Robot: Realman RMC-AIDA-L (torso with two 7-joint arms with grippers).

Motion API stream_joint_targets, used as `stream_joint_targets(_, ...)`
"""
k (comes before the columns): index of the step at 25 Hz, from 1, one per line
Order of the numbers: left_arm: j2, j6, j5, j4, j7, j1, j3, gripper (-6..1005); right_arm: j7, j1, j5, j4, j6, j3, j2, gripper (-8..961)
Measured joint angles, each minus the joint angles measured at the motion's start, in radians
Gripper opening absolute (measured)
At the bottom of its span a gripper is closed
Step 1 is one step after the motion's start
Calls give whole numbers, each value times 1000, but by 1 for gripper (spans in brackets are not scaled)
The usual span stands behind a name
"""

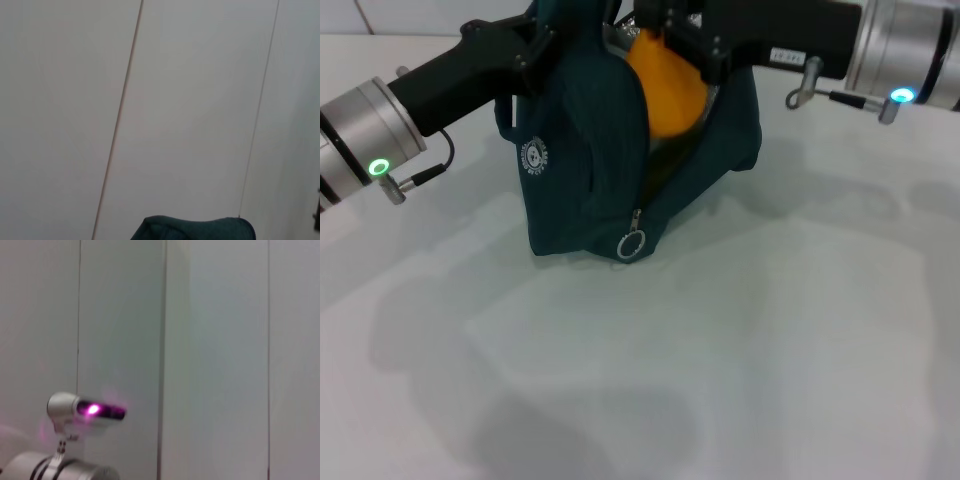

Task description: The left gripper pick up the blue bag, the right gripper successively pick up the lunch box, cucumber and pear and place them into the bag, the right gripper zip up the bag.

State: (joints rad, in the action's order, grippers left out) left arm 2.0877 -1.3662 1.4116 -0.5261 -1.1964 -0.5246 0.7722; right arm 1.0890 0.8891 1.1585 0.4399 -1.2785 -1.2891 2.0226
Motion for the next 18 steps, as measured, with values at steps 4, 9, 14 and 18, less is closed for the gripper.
stream_joint_targets(4,0,2,-1,0,0,0,0,68,0,-6,-5,-1,35,-30,6,37)
stream_joint_targets(9,1,3,-3,3,-2,0,-1,69,1,-17,-7,-8,38,-33,6,65)
stream_joint_targets(14,1,8,-4,28,0,-13,-1,69,-2,-66,-38,20,6,-30,5,194)
stream_joint_targets(18,0,9,-4,32,5,-7,-5,69,-8,-220,-100,146,-68,-6,-9,366)
